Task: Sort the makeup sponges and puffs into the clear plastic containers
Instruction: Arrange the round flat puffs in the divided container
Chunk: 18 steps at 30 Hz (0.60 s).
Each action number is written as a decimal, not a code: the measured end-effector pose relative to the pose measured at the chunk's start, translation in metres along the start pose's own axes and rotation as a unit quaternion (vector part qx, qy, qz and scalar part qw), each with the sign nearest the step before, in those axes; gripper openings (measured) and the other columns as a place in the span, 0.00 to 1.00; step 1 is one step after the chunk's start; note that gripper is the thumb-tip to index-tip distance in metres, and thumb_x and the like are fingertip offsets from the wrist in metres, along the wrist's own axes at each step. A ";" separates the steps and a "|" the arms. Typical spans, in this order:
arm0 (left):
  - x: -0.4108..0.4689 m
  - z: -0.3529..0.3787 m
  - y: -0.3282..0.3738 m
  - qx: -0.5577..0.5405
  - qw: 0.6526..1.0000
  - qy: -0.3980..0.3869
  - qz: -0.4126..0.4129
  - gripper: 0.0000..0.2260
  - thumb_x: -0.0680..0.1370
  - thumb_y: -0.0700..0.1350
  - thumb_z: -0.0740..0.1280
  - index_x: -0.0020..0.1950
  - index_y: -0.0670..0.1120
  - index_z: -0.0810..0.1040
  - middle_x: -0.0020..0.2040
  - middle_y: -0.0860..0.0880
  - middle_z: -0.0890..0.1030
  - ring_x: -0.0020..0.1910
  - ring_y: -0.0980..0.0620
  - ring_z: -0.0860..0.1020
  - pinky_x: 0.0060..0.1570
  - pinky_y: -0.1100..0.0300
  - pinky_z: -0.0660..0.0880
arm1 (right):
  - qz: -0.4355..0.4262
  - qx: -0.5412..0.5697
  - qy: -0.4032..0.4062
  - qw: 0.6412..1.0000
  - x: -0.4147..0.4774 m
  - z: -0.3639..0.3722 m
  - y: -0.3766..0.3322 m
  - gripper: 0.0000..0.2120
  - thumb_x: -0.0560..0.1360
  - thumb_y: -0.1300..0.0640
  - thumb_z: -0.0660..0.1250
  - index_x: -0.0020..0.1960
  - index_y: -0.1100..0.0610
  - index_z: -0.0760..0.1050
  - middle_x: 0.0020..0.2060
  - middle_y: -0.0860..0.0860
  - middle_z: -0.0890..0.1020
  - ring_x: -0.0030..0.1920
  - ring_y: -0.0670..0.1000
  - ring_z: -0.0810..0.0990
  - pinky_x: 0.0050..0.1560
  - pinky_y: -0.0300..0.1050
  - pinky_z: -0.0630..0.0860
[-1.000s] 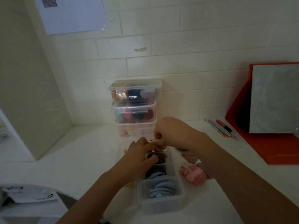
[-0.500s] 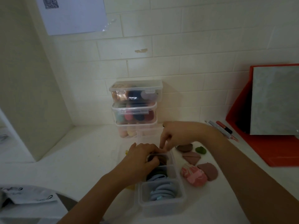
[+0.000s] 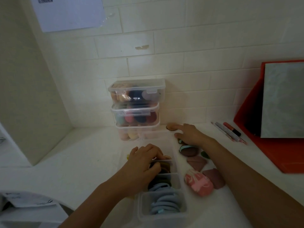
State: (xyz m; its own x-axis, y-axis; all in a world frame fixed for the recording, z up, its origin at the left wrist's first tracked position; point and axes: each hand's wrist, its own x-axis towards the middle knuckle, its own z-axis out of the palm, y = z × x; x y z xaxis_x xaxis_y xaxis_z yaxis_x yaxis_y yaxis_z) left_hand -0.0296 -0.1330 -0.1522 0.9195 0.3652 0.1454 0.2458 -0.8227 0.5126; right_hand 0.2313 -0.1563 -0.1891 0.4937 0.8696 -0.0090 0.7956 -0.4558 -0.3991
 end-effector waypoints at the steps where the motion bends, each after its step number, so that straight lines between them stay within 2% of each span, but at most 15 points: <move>1: 0.000 -0.001 0.001 -0.002 1.000 -0.003 -0.005 0.10 0.76 0.51 0.55 0.54 0.54 0.73 0.54 0.59 0.72 0.53 0.67 0.67 0.69 0.54 0.59 | -0.003 -0.011 -0.004 1.000 0.002 0.003 -0.001 0.20 0.81 0.49 0.56 0.72 0.43 0.64 0.68 0.61 0.69 0.66 0.61 0.68 0.68 0.48 0.63; 3: 0.000 -0.001 0.002 -0.011 1.000 -0.007 -0.011 0.07 0.79 0.47 0.57 0.54 0.54 0.72 0.53 0.58 0.73 0.51 0.69 0.66 0.69 0.54 0.57 | -0.022 0.005 0.005 1.000 0.007 0.006 0.001 0.18 0.81 0.51 0.57 0.71 0.45 0.67 0.68 0.60 0.69 0.67 0.59 0.68 0.68 0.46 0.62; 5: -0.001 -0.001 0.004 -0.018 1.000 -0.004 -0.006 0.07 0.79 0.48 0.57 0.53 0.55 0.72 0.51 0.59 0.72 0.51 0.71 0.65 0.69 0.54 0.57 | -0.042 0.073 0.024 0.996 0.009 0.005 0.002 0.15 0.80 0.57 0.59 0.65 0.52 0.75 0.62 0.57 0.75 0.61 0.56 0.73 0.60 0.40 0.66; 7: -0.001 0.000 0.005 -0.017 1.000 -0.005 -0.010 0.07 0.79 0.48 0.56 0.53 0.55 0.71 0.51 0.60 0.72 0.51 0.70 0.65 0.69 0.55 0.58 | -0.042 0.142 0.031 0.988 0.007 0.002 0.002 0.11 0.79 0.61 0.60 0.51 0.59 0.82 0.50 0.57 0.79 0.49 0.56 0.77 0.51 0.41 0.68; 8: -0.001 0.000 0.006 -0.016 1.000 -0.004 -0.014 0.06 0.79 0.46 0.57 0.53 0.55 0.72 0.51 0.59 0.72 0.51 0.68 0.66 0.68 0.55 0.58 | -0.039 0.164 0.038 0.985 0.005 0.001 0.002 0.12 0.79 0.61 0.61 0.44 0.62 0.81 0.46 0.60 0.80 0.45 0.59 0.77 0.48 0.44 0.70; 10: 0.000 0.001 0.007 -0.014 1.000 -0.001 -0.011 0.06 0.79 0.46 0.57 0.53 0.56 0.71 0.50 0.59 0.72 0.51 0.66 0.66 0.66 0.56 0.60 | -0.041 0.191 0.052 0.979 -0.001 -0.002 -0.002 0.13 0.79 0.61 0.60 0.45 0.66 0.81 0.46 0.60 0.81 0.47 0.60 0.79 0.48 0.47 0.73; 12: 0.000 0.001 0.007 -0.016 1.000 0.000 -0.004 0.06 0.79 0.48 0.57 0.51 0.57 0.71 0.48 0.62 0.71 0.51 0.68 0.66 0.64 0.58 0.60 | -0.041 0.225 0.045 0.973 -0.006 -0.003 -0.005 0.12 0.79 0.62 0.60 0.49 0.64 0.82 0.42 0.47 0.82 0.44 0.51 0.79 0.46 0.37 0.75; 13: 0.000 0.001 0.007 -0.017 1.000 -0.001 -0.007 0.06 0.79 0.48 0.56 0.51 0.57 0.71 0.47 0.63 0.71 0.51 0.68 0.66 0.63 0.59 0.60 | -0.047 0.224 0.037 0.973 -0.009 -0.003 -0.009 0.12 0.79 0.62 0.60 0.49 0.63 0.82 0.39 0.44 0.80 0.40 0.47 0.78 0.42 0.32 0.73; 14: 0.000 0.001 0.007 -0.020 1.000 -0.004 -0.011 0.06 0.79 0.48 0.56 0.51 0.57 0.71 0.47 0.63 0.70 0.51 0.68 0.66 0.63 0.59 0.59 | -0.063 0.212 0.034 0.975 -0.010 -0.003 -0.013 0.11 0.79 0.62 0.61 0.48 0.61 0.82 0.38 0.45 0.80 0.38 0.45 0.77 0.41 0.32 0.72; 16: -0.001 0.002 0.008 -0.019 1.000 -0.004 -0.012 0.07 0.77 0.51 0.54 0.51 0.58 0.70 0.46 0.64 0.70 0.51 0.68 0.66 0.61 0.60 0.60 | -0.109 0.170 0.032 0.979 -0.007 0.002 -0.015 0.09 0.78 0.62 0.63 0.44 0.59 0.82 0.39 0.52 0.80 0.39 0.49 0.77 0.44 0.42 0.74; 18: -0.001 0.002 0.008 -0.019 1.000 -0.002 -0.009 0.07 0.77 0.51 0.54 0.51 0.58 0.70 0.46 0.64 0.70 0.51 0.66 0.66 0.60 0.60 0.60 | -0.130 0.124 0.019 0.984 -0.006 0.008 -0.015 0.08 0.78 0.62 0.63 0.45 0.57 0.81 0.44 0.53 0.81 0.47 0.54 0.78 0.54 0.52 0.73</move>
State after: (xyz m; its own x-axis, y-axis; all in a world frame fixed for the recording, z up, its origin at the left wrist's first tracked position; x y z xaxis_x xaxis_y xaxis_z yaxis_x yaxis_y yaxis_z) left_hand -0.0279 -0.1409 -0.1501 0.9163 0.3781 0.1324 0.2505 -0.7987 0.5471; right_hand 0.2134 -0.1528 -0.1901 0.3016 0.9405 0.1562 0.7892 -0.1544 -0.5943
